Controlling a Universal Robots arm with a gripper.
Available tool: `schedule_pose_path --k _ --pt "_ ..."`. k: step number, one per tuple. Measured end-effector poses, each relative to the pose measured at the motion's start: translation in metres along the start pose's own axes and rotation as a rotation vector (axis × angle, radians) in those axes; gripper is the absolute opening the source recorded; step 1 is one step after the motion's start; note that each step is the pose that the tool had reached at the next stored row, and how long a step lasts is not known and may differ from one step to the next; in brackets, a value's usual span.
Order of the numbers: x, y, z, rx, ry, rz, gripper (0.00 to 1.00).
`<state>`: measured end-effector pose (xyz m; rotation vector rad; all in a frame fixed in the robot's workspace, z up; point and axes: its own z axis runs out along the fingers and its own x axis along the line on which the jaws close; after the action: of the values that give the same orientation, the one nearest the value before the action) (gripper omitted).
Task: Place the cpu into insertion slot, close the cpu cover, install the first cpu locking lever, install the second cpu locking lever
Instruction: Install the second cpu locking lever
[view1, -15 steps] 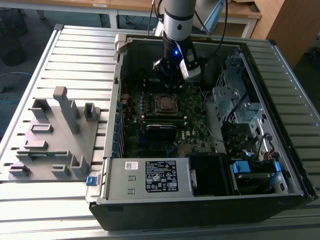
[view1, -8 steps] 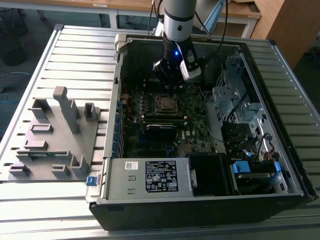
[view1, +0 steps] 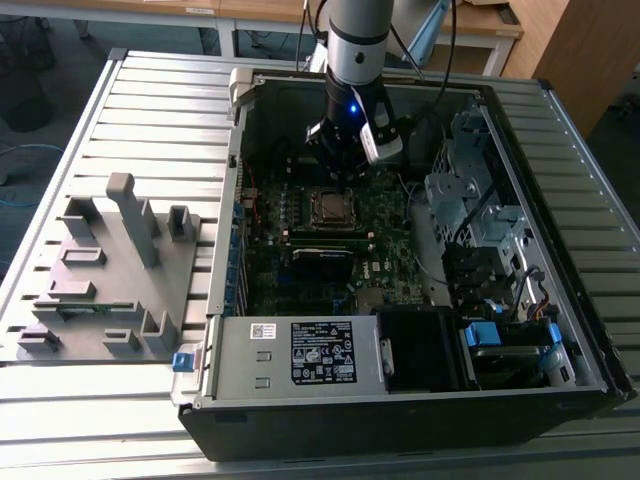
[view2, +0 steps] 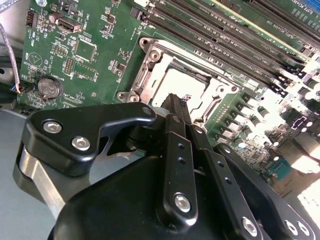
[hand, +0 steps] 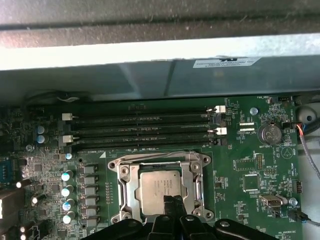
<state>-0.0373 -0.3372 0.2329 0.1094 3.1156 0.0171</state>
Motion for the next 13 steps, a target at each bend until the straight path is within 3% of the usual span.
schedule_pose_path --k 13 --pt "-0.0001 -0.0019 -0.0009 0.0000 0.0000 0.000 0.10"
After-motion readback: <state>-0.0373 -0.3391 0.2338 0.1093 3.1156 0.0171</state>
